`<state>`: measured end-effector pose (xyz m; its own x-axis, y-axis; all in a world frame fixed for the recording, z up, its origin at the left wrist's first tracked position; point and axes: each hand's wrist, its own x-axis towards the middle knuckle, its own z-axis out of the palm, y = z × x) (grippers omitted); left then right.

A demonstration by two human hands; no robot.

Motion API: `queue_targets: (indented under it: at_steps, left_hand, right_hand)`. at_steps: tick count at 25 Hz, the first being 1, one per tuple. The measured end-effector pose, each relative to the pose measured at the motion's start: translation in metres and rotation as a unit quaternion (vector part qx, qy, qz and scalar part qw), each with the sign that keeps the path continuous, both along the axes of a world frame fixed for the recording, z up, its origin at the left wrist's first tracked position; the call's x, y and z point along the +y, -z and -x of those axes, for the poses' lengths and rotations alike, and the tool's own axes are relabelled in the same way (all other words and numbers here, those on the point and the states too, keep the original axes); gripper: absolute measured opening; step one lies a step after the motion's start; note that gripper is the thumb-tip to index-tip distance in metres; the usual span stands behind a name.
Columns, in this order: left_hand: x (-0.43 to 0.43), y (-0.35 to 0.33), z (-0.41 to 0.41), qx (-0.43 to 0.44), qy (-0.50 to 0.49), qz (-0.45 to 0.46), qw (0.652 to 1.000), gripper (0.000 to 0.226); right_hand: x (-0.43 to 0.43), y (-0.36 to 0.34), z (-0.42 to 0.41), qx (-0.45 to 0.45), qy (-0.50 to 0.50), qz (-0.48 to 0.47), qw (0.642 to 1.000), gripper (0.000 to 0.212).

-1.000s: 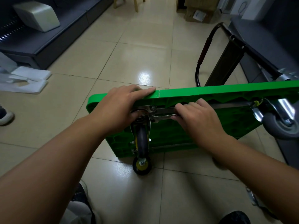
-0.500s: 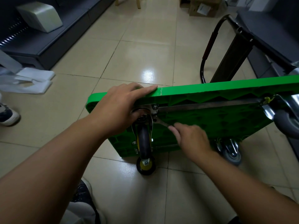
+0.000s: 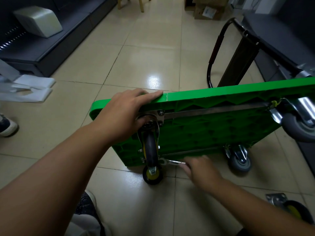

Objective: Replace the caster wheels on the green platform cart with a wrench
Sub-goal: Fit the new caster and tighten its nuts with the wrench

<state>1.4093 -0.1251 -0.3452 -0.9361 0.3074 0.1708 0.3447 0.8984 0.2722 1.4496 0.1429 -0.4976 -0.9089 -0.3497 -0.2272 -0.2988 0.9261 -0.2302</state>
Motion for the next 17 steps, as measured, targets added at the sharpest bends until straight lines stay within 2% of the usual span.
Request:
queue_targets:
  at_steps: [2, 4, 7, 11, 17]
  left_hand:
    - [0.001, -0.001, -0.001, 0.001, -0.002, 0.003, 1.0, 0.079]
    - [0.001, -0.001, -0.002, 0.002, -0.005, 0.002, 1.0, 0.079]
    - [0.002, -0.001, -0.002, 0.005, 0.0, -0.001, 1.0, 0.078]
    - [0.002, 0.0, -0.001, 0.004, -0.003, -0.005, 1.0, 0.078]
    - [0.003, 0.0, -0.001, 0.007, -0.004, -0.007, 1.0, 0.078]
  right_hand:
    - [0.014, -0.044, 0.022, 0.179, -0.121, -0.004, 0.976, 0.021]
    - [0.016, -0.09, 0.04, 0.287, -0.184, 0.013, 0.94, 0.02]
    - [0.007, -0.128, 0.063, 0.32, -0.23, -0.025, 0.919, 0.019]
    - [-0.003, -0.136, 0.08, 0.341, -0.211, -0.098, 0.911, 0.024]
    - [-0.003, -0.094, 0.073, 0.327, -0.127, -0.102, 0.931, 0.022]
